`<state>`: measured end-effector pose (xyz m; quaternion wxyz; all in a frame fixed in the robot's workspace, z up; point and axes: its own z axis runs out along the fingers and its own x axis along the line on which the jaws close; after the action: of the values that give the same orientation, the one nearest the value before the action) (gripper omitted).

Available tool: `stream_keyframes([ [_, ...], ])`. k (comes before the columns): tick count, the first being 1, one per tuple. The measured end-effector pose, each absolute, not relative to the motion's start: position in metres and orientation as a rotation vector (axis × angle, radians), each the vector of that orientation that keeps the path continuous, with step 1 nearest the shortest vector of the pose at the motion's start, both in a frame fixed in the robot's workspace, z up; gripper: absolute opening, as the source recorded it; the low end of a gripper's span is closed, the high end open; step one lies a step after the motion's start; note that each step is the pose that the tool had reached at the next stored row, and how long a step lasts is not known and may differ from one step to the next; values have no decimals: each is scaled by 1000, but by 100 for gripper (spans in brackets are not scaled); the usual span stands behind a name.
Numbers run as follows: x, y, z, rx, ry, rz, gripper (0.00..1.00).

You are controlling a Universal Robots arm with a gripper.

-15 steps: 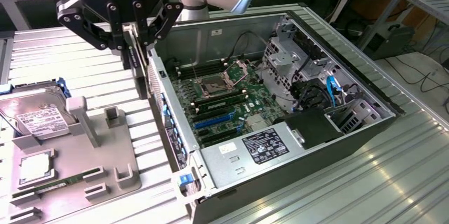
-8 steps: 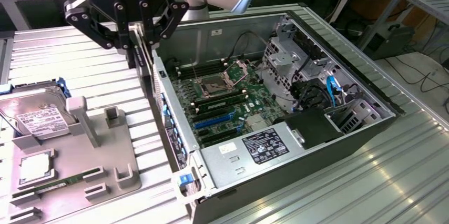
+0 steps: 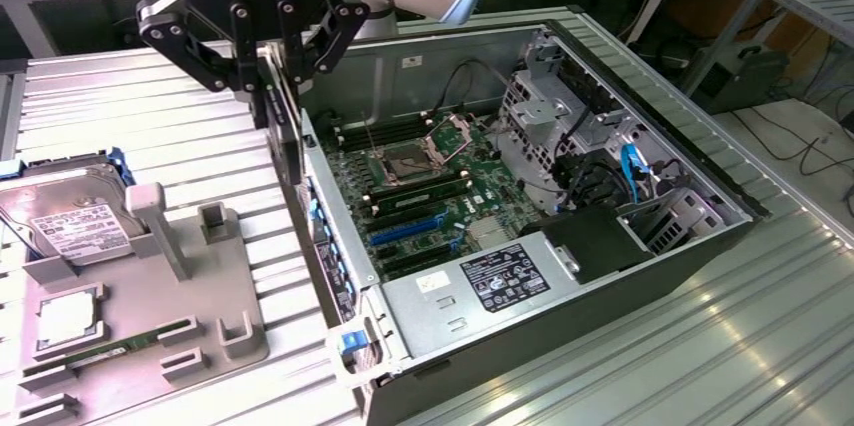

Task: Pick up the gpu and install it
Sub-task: 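Pick up the gpu and move the gpu toward the slot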

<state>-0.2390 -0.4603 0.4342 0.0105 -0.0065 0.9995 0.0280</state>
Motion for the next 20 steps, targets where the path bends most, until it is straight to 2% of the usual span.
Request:
stream_keyframes([
  [20, -217, -460, 434, -20, 3119, 87, 28],
])
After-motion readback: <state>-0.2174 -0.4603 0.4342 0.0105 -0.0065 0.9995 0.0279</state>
